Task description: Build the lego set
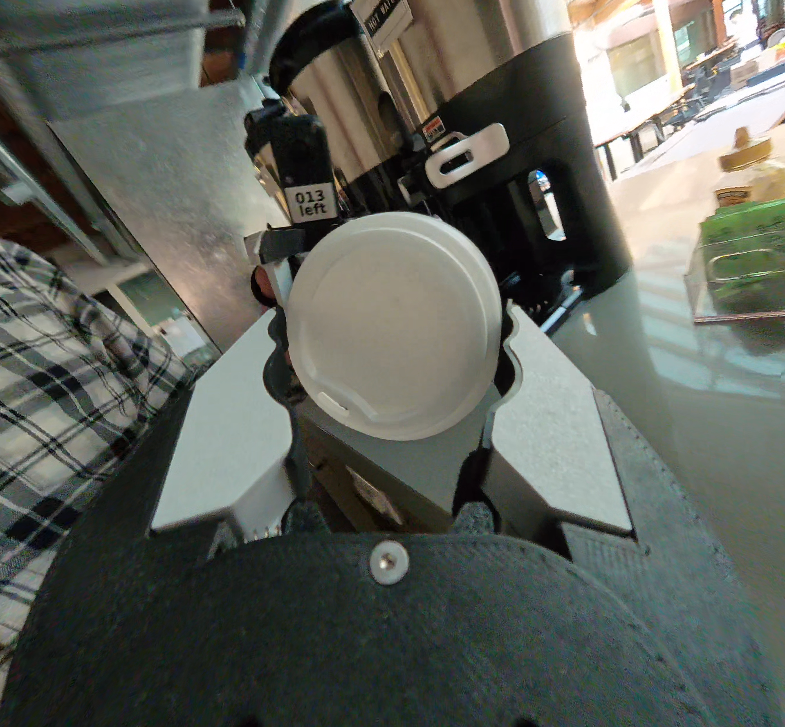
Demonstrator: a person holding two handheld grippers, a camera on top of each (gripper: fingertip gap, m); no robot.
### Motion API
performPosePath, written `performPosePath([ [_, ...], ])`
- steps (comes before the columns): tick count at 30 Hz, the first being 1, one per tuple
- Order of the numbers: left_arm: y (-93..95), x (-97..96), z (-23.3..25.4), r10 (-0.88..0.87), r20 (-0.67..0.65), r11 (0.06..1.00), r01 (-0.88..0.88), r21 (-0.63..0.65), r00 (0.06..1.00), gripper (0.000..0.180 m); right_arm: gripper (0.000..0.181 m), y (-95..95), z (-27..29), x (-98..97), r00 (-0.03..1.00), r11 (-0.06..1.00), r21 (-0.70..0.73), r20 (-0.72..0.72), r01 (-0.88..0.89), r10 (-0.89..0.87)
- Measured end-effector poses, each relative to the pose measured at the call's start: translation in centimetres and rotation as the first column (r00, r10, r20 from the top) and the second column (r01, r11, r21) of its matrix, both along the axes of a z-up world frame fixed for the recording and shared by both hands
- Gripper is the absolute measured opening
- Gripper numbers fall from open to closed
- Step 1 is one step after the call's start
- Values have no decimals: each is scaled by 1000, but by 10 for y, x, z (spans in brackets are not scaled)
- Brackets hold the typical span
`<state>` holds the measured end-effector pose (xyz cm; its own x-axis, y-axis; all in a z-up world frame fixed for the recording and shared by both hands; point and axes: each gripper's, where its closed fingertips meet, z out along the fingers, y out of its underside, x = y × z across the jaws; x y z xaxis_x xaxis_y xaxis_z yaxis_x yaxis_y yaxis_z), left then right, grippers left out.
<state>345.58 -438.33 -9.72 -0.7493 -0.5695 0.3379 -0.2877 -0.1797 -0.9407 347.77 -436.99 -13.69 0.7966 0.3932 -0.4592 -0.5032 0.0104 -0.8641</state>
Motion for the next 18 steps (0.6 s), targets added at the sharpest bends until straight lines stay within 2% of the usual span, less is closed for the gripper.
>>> performPosePath([
  [2,-3,16,-6,-66,-43,996,63,-69,997,39,98,0,-1,13,999,1000,-21,42,18,-17],
  [4,-2,29,-2,-143,-46,974,133,-181,989,19,98,3,-2,27,997,999,-33,73,36,-33],
  [5,1,36,-1,-168,-51,960,152,-234,985,15,98,5,-3,34,996,998,-47,85,45,-41],
  [7,5,50,-3,-204,-58,944,181,-275,977,2,98,9,-2,47,994,997,-48,92,56,-52],
  [11,12,74,-3,-274,-48,913,244,-326,961,0,98,14,-1,74,990,994,-53,104,98,-92],
  [18,18,119,-11,-282,-53,893,242,-381,958,0,97,10,-2,119,991,992,-22,42,128,-127],
])
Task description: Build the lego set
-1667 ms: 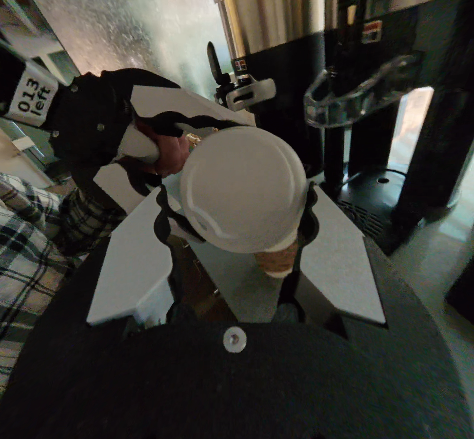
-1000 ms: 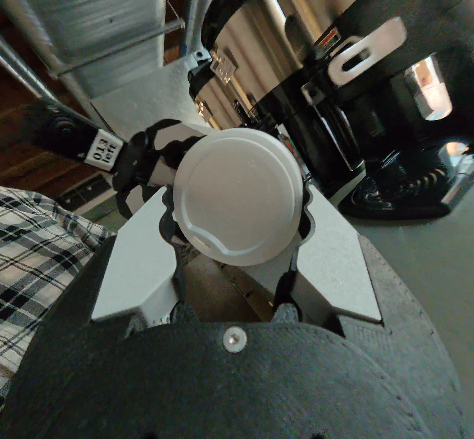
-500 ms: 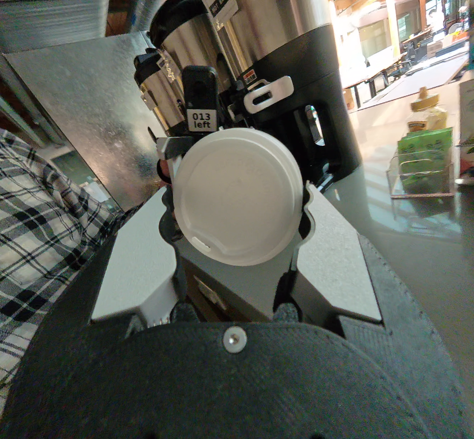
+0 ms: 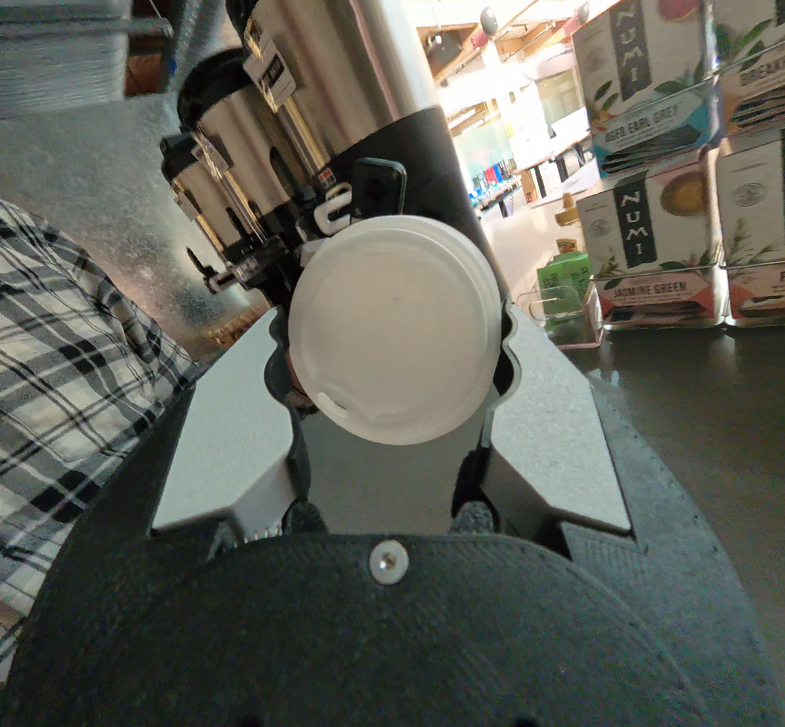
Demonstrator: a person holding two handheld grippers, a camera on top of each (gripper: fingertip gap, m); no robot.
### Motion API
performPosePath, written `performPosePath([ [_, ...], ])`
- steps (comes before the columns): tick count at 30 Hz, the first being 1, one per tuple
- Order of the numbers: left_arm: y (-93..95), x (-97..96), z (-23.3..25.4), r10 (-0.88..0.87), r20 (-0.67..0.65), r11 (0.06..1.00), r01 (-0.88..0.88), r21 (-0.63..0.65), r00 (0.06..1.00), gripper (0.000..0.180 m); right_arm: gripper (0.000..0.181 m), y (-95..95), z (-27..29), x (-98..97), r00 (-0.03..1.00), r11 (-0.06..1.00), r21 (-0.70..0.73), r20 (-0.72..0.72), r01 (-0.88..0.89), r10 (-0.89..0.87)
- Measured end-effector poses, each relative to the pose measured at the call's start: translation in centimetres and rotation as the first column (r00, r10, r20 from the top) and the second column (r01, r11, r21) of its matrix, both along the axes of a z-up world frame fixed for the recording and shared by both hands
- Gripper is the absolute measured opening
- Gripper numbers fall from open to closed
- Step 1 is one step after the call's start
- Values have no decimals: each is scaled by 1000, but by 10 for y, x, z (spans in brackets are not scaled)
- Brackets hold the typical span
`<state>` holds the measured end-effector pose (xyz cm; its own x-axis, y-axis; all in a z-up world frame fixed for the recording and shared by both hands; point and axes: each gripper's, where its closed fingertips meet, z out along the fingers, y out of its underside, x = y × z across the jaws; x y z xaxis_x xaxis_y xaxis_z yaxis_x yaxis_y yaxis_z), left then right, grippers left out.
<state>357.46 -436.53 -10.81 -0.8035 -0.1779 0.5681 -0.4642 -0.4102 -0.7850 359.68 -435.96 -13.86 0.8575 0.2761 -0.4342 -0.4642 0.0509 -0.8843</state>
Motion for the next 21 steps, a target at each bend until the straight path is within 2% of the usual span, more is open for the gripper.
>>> performPosePath([
  [3,3,23,-4,47,-4,999,-47,-1,999,0,93,-14,-1,33,994,997,81,-105,1,8],
  [9,-11,82,-16,120,-42,992,-121,-28,992,0,93,-38,-15,98,997,998,56,-75,-24,29],
  [14,-29,150,-28,258,-63,966,-259,-6,964,0,93,-68,-28,174,992,994,36,-74,-101,103],
  [16,-33,178,-43,312,-106,950,-312,19,944,0,93,-83,-34,208,992,994,4,-70,-106,106],
  [18,-38,199,-50,310,-169,947,-320,-35,936,0,93,-98,-34,239,995,995,-44,-31,-95,93],
  [21,-45,228,-77,356,-232,932,-360,26,905,0,94,-119,-35,291,997,989,-142,60,-48,57],
])
